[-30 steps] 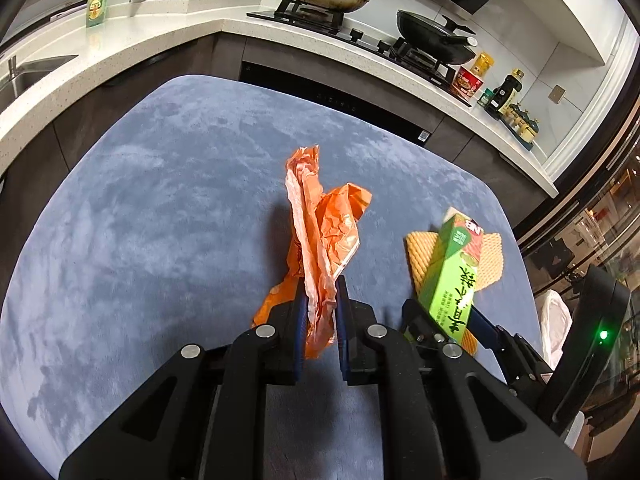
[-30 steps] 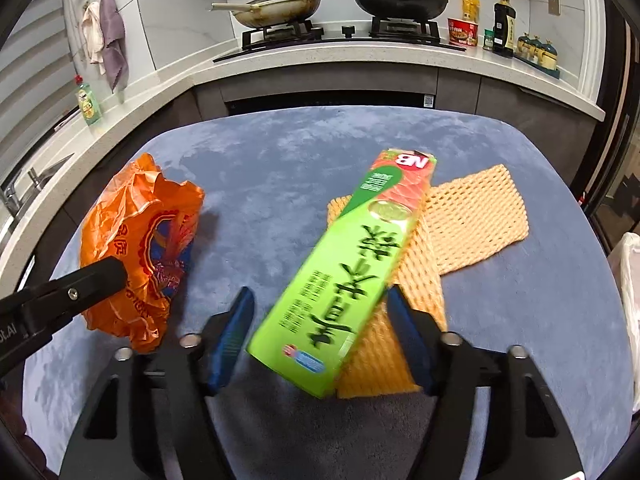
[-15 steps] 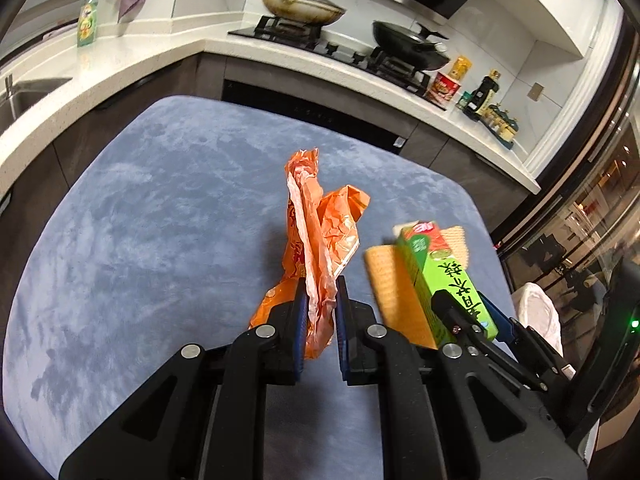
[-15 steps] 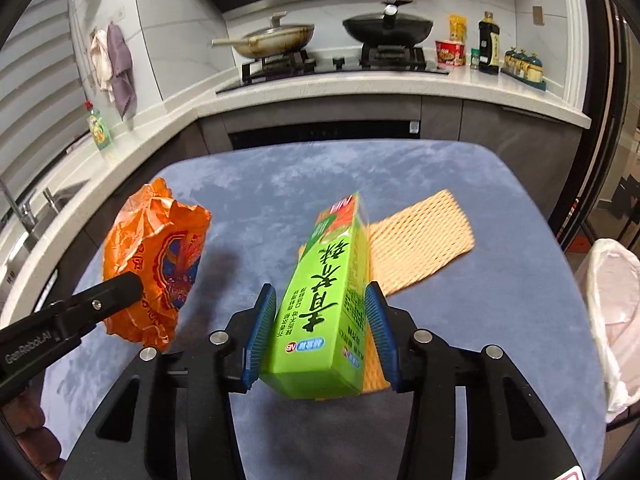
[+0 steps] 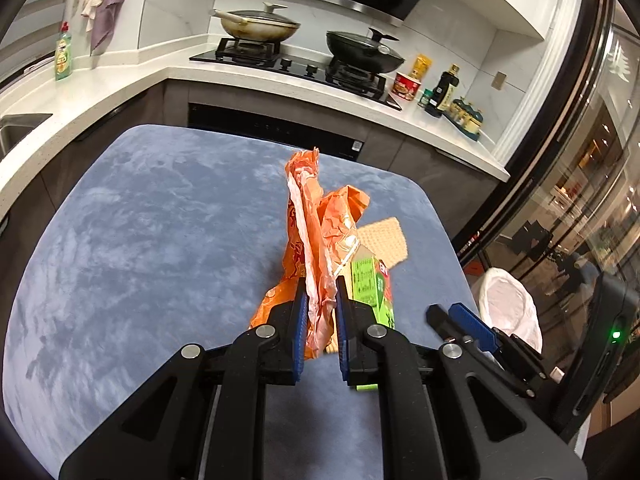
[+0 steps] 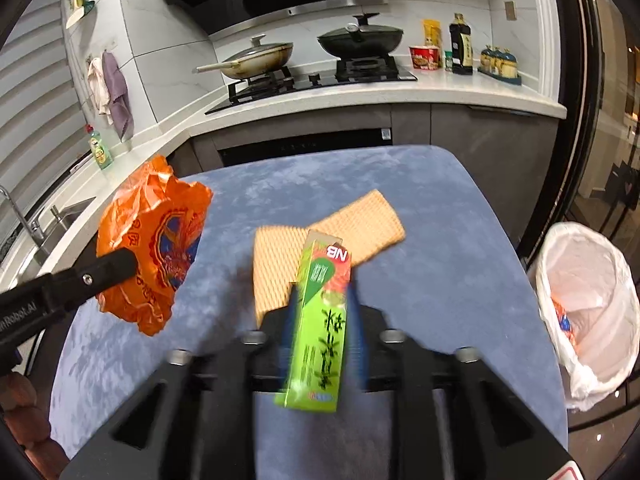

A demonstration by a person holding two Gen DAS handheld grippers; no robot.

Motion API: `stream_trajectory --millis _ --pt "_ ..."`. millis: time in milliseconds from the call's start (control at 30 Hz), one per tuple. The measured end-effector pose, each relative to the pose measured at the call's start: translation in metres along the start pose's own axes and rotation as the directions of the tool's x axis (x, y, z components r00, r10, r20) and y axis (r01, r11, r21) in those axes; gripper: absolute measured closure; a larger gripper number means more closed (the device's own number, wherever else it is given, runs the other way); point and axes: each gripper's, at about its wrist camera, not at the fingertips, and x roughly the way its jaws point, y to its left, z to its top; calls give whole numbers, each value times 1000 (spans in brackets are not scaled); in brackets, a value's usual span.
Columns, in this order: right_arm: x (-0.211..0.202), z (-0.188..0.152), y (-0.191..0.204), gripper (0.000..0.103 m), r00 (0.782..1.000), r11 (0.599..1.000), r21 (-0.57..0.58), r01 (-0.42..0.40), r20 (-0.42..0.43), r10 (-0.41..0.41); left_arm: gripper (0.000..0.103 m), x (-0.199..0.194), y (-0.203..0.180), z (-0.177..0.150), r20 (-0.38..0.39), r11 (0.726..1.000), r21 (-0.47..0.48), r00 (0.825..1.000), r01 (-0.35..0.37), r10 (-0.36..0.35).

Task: Collect trash
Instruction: 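Grasp the orange snack bag with the left tool while the right tool grasps the green NB box, then carry the snack bag and green box over the bin and open both tools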

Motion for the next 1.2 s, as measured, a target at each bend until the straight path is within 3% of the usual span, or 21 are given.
stream_trajectory --millis 133,533,667,933,1200 --pt "5 -11 -7 48 1000 1000 21 -6 -18 7 91 2 -7 -9 -19 1000 10 1000 -1 1" --pt "60 -43 -5 48 986 998 45 -45 -157 52 91 15 3 -26 -78 999 22 996 -35 36" --pt "65 -45 0 57 984 998 25 -58 -169 61 91 18 6 -26 -87 999 20 995 -41 43" --pt "31 -26 -12 62 996 998 25 -60 -69 61 91 16 -6 -22 -68 999 39 997 -34 36" --pt "-30 1 -52 63 996 997 64 -42 76 37 91 5 -59 -14 -31 994 103 999 19 -16"
